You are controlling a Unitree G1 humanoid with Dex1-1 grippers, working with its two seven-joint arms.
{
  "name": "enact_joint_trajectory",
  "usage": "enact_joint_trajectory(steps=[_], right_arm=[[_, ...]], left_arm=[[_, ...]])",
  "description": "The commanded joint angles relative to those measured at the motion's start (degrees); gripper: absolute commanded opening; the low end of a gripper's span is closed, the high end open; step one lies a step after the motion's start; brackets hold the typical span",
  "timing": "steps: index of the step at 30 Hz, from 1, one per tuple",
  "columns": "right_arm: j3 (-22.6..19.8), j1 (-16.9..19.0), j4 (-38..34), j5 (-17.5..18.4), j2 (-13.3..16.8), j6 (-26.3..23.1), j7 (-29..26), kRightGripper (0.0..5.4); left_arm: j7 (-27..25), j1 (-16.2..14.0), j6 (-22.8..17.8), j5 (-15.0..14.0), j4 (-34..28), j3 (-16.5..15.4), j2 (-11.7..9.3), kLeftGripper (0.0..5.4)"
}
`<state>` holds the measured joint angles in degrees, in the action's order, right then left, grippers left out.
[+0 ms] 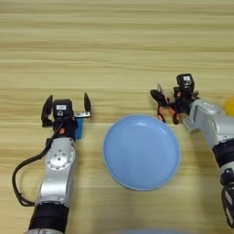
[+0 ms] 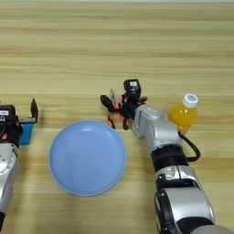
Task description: Move the objects on the table
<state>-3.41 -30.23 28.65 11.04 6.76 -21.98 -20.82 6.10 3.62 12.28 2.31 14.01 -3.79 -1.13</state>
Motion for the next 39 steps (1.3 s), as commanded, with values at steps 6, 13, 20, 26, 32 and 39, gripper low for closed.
enact_joint_trajectory(steps=[6,13,20,26,32,39], right_arm=[[1.49,4.06,-13.51,-1.01,0.59,-0.13,1.53,5.39],[1.95,7.72,-27.4,-1.75,2.13,-1.94,3.33,5.39],[-0.24,10.22,-39.89,-1.89,5.16,-4.03,5.43,5.39],[-5.62,12.89,-45.75,-0.04,8.32,-5.51,6.16,5.39],[-9.32,17.58,-52.7,1.11,10.51,-6.69,6.18,5.39],[-11.83,22.56,-56.39,1.89,11.76,-7.27,6.04,5.39]], left_arm=[[0.12,0.32,0.18,0.46,0.18,-0.16,-0.51,5.4],[-0.03,0.16,0.24,0.47,0.23,-0.17,-0.69,5.4],[-0.08,-0.1,0.22,0.59,-0.01,-0.24,-0.79,5.4],[0.04,-0.4,0.29,0.9,-0.22,-0.16,-0.91,5.4],[0.11,-0.83,0.29,0.94,-0.69,-0.1,-0.96,5.4],[0.11,-0.81,0.16,0.9,-0.77,-0.06,-0.97,5.4]])
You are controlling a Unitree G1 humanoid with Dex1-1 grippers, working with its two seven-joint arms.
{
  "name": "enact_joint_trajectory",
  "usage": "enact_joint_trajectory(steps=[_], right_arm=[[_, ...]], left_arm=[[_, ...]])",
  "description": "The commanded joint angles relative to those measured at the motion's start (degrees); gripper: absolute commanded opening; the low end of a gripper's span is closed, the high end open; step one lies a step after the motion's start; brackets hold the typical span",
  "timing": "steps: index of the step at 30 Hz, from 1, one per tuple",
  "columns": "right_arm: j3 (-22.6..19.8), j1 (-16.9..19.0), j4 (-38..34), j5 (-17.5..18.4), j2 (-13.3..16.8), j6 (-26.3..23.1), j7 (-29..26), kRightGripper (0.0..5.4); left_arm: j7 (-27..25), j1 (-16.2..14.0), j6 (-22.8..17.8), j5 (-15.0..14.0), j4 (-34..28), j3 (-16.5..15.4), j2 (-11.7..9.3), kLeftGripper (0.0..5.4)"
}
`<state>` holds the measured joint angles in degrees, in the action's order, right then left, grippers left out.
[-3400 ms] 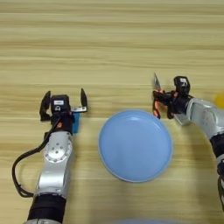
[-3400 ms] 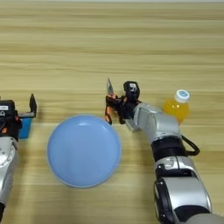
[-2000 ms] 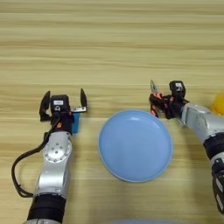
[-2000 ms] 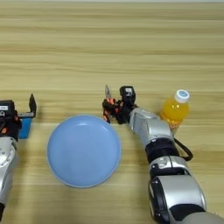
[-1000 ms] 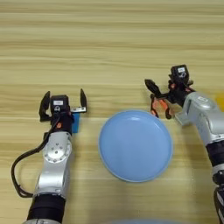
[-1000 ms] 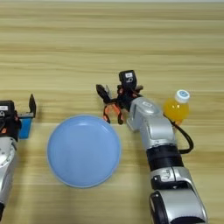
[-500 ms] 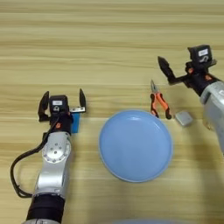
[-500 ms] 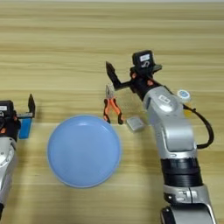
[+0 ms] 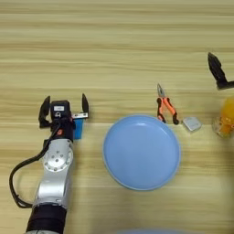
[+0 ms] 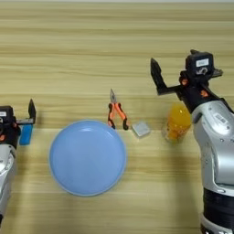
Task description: Move the objects on the table
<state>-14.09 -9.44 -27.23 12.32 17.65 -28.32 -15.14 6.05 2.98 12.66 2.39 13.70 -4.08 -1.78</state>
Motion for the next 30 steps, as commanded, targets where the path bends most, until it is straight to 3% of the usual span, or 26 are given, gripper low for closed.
enact_joint_trajectory(steps=[1,13,30], right_arm=[[-1.45,2.27,-0.33,0.72,1.03,-0.84,0.29,5.39],[-1.5,7.68,5.34,-0.04,0.78,2.64,-0.39,5.39],[-1.69,8.83,16.92,-0.12,0.53,8.12,-0.23,5.39]], left_arm=[[0.18,-0.14,-0.22,0.83,-0.42,0.25,-0.3,5.4],[0.14,0.3,-0.19,0.8,0.08,0.23,-0.37,5.4],[-0.05,0.62,-0.08,0.65,0.55,0.08,-0.64,5.4]])
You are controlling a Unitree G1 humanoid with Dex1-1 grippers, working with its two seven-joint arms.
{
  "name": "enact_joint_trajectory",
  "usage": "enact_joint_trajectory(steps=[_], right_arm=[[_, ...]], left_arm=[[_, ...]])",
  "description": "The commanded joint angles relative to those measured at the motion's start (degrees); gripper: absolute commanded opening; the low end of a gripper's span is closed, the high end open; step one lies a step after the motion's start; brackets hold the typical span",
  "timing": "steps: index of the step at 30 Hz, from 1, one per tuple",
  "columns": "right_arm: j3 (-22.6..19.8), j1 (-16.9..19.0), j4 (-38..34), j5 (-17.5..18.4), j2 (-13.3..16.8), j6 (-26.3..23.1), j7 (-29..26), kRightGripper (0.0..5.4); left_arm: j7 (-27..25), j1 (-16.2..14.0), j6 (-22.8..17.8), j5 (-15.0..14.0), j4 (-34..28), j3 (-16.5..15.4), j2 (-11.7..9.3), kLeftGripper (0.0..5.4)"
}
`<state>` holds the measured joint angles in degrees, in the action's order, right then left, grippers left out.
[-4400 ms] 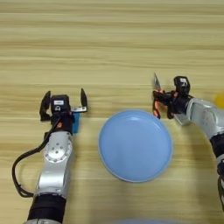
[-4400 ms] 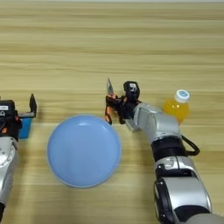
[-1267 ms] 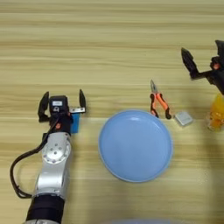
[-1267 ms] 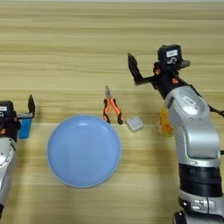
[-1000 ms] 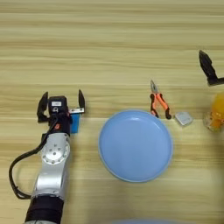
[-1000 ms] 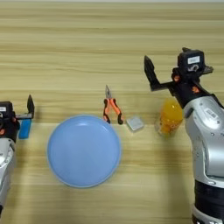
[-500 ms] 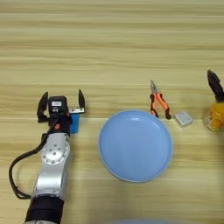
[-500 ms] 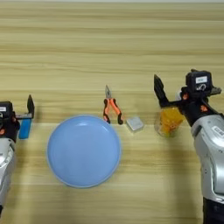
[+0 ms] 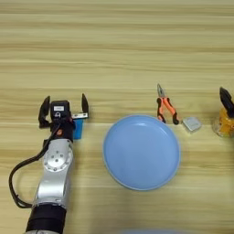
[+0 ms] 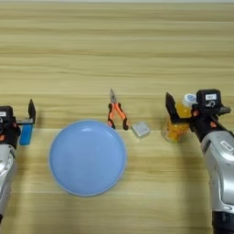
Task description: Move the objects on the table
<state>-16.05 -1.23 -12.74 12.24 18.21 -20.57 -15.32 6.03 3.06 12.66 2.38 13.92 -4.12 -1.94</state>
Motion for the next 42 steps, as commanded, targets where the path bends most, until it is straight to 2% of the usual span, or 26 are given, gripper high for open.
enact_joint_trajectory(steps=[1,15,31,36,42], right_arm=[[0.36,0.63,3.19,0.11,-0.21,0.47,-0.12,5.39],[0.91,0.22,7.94,0.88,-1.28,1.98,-0.1,5.39],[1.59,0.65,7.45,1.0,-1.47,2.69,-0.21,3.59],[2.51,1.53,3.43,1.26,-1.75,2.02,-0.09,3.53],[4.8,2.43,-5.67,2.12,-2.73,-1.17,0.52,3.53]], left_arm=[[-0.02,0.55,-0.07,0.66,0.34,0.12,-0.49,5.4],[0.01,0.58,0.07,0.66,0.55,0.1,-0.57,5.4],[0.05,0.58,-0.04,0.66,0.39,0.09,-0.62,5.4],[0.09,0.56,0.0,0.65,0.44,0.12,-0.64,5.4],[0.12,0.61,0.04,0.64,0.55,0.12,-0.67,5.4]])
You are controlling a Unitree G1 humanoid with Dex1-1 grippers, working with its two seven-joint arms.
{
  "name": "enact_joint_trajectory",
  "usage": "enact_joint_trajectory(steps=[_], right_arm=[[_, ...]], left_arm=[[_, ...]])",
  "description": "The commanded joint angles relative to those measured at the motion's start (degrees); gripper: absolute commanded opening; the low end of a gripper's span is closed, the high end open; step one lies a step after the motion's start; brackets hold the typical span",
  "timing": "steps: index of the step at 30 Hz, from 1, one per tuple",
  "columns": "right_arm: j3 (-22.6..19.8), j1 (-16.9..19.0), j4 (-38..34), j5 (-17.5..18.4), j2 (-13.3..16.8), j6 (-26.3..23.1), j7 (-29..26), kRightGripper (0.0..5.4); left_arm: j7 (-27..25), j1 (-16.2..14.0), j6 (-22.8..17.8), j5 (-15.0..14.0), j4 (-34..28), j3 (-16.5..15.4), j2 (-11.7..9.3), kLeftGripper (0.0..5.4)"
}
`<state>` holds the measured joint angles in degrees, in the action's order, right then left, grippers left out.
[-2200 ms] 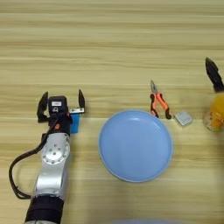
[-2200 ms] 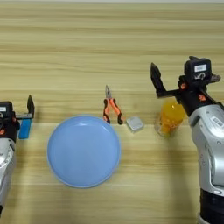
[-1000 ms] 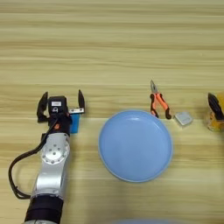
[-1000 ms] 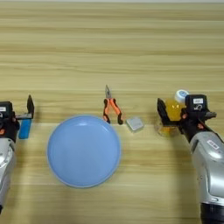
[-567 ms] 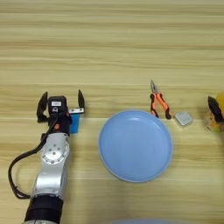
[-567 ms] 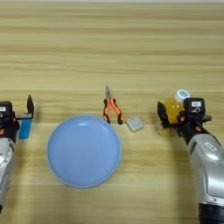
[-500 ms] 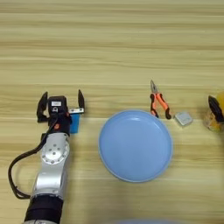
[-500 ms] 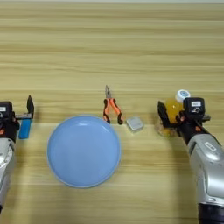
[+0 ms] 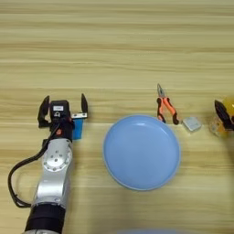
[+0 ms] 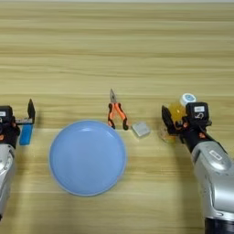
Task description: Move the objects on the table
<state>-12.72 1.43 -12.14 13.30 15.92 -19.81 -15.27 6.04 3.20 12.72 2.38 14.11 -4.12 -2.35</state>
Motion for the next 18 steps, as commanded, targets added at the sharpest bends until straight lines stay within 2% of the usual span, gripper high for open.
enact_joint_trajectory(steps=[1,6,12,18], right_arm=[[1.84,-0.1,-7.45,1.12,-0.62,-2.53,0.6,3.53],[4.27,0.65,-13.35,1.34,-1.45,-4.9,0.99,3.53],[13.63,1.73,-19.68,0.48,-2.67,-8.06,0.35,3.53],[20.82,3.29,-20.22,-0.98,-3.0,-8.49,-0.63,3.53]], left_arm=[[0.1,0.48,0.01,0.63,0.41,0.11,-0.28,5.4],[0.03,0.42,0.01,0.6,0.35,0.1,-0.34,5.4],[0.07,0.65,0.1,0.65,0.68,0.21,-0.32,5.4],[0.33,0.85,0.15,0.76,0.94,0.43,-0.16,5.4]])
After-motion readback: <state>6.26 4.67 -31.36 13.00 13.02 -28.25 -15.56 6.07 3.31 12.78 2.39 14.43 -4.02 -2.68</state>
